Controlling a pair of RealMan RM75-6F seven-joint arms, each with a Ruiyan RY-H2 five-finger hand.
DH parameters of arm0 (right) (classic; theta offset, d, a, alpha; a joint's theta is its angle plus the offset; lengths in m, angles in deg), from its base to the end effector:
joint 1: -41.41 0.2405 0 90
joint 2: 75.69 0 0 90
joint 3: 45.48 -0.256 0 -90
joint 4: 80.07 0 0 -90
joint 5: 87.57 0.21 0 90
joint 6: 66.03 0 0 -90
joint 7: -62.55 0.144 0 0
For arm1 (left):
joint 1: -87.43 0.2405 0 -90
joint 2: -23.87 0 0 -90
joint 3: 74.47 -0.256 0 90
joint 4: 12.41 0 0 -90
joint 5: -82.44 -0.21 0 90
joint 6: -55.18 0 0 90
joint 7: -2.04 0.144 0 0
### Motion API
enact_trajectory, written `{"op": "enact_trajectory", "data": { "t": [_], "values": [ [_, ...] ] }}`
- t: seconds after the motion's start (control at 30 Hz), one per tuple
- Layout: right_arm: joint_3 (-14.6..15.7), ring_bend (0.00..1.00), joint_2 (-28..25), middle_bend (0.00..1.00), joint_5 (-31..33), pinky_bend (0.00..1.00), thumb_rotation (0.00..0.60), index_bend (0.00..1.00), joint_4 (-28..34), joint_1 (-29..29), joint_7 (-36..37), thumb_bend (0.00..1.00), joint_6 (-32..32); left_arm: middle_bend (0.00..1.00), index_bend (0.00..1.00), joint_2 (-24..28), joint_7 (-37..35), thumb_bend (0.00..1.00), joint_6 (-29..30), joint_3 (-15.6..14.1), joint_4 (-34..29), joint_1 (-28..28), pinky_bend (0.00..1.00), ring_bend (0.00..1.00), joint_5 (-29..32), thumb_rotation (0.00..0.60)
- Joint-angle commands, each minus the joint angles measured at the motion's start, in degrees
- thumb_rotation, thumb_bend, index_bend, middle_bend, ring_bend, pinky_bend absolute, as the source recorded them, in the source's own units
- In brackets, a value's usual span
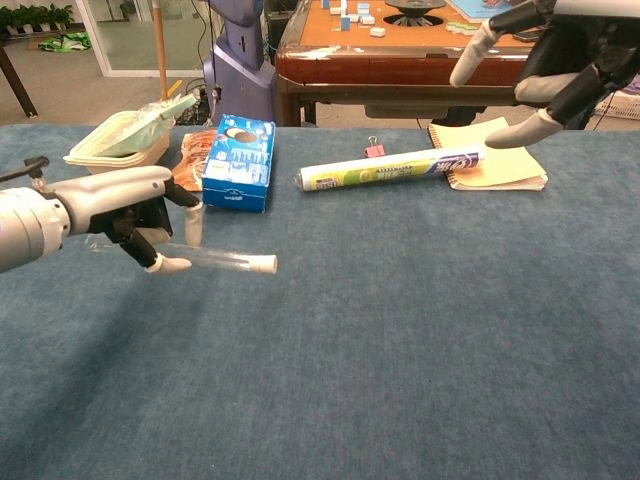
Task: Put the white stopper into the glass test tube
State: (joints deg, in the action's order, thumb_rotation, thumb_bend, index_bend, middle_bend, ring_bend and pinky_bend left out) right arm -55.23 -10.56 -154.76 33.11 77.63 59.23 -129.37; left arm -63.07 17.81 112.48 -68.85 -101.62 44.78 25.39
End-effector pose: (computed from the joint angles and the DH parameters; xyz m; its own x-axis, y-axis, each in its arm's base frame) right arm -0.1297 -0.2970 0.0969 0.1217 -0.2805 0.9521 -0.9478 -0.3176 0.0276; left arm -0.1626 0.3255 -0.0172 0.3420 0.3674 0.8649 0.9274 -0.2806 -0.2475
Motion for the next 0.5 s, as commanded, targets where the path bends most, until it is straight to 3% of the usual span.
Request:
{"op": "enact_trajectory", "data": {
  "t": [0.03, 0.23, 0.5],
  "values": [
    [0.1, 1.00, -0.5, 1.00, -0.4, 1.00, 0.600, 0.36, 0.0, -0.6, 0.3, 0.15, -0.3, 1.00, 0.66, -3.1, 1.3, 0.26, -0.5, 0.2, 3.7, -0.1, 1.00, 1.00, 1.3, 0.600],
    [0.1, 1.00, -0.8, 1.00, -0.6, 1.00, 0.600, 0.36, -0.7, -1.7, 2.0, 0.15, -0.1, 1.00, 0.66, -6.3, 1.6, 0.26, -1.5, 1.2, 7.9, -0.3, 1.00, 1.00, 2.5, 0.600],
    [-0.2, 1.00, -0.1, 1.00, -0.7, 1.00, 0.600, 0.36, -2.3, -2.3, 4.4, 0.15, 1.1, 1.00, 0.64, -7.6, 2.7, 0.26, -2.5, 2.0, 9.1, -0.3, 1.00, 1.00, 3.5, 0.600]
  ]
}}
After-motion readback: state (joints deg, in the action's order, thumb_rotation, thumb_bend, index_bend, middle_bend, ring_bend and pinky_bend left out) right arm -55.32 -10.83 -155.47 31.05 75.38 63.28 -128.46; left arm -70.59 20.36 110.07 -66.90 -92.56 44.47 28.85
